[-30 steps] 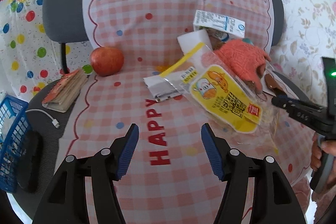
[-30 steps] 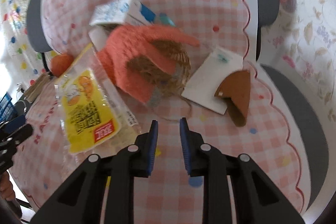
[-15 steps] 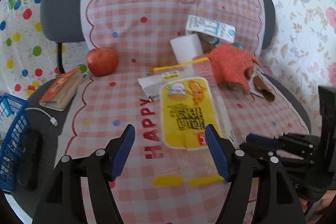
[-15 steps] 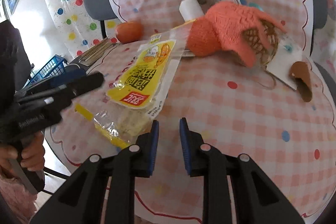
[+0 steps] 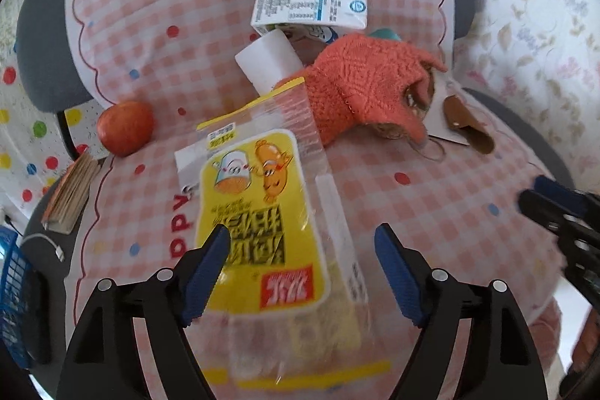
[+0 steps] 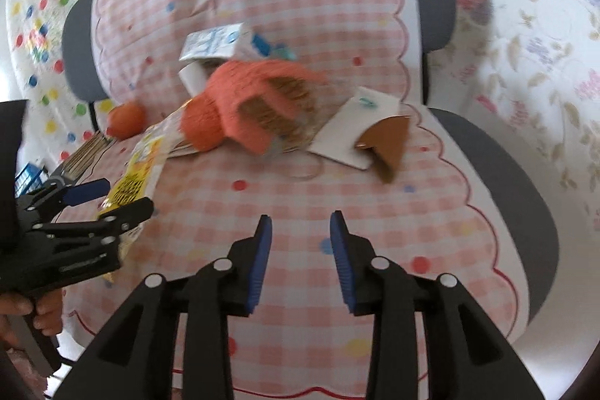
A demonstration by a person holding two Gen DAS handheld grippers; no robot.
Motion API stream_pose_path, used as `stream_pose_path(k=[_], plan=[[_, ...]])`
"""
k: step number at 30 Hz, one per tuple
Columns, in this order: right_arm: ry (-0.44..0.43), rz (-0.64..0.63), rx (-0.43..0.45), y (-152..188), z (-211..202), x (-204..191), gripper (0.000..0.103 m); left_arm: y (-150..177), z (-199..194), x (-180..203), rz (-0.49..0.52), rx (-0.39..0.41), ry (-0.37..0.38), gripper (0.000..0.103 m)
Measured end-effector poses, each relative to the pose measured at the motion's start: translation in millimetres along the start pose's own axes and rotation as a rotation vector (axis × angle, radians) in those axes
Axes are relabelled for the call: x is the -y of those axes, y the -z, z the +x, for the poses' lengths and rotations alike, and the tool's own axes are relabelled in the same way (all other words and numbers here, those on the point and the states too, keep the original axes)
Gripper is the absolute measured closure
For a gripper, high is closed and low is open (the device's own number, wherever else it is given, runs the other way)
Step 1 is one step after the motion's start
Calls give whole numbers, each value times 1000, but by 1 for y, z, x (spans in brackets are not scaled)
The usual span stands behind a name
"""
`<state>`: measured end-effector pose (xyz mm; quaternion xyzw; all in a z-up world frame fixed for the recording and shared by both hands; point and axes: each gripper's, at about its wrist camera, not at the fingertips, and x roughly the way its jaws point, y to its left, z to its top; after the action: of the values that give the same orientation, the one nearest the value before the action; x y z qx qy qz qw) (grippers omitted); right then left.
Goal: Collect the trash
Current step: 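Return to the chair and grasp the yellow snack bag with the left gripper, then grasp the brown leather piece with the right gripper while the left holds the bag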
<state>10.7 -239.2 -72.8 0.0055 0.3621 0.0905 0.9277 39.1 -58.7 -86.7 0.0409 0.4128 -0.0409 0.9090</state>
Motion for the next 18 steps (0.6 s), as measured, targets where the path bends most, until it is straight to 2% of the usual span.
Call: stream_pose_path(k=[4,7,9,11,13,14,16,18], plan=[[5,12,13,-1,-2,10,68,-6,24,17,62,-49,-148,30],[7,11,14,-1,-3,6,68,-7,24,25,110,-30,-227,32],[6,10,14,0,-3,5,68,-6,25,26,133,-35,-259,50],[1,8,18,1,-5,6,68,-3,26,17,111,-60,-235,63],[2,2,24,2,-8,5,68,0,15,2,69,-44,-174,70],[3,-1,28,3,-9,6,68,1,11,-5,59,-31,-160,84],[5,0,33,2,-10,6,68,0,-6,-18,43,21,-146,94],[11,11,38,1,-11,9,68,-2,-33,-42,-13,88,-72,100]])
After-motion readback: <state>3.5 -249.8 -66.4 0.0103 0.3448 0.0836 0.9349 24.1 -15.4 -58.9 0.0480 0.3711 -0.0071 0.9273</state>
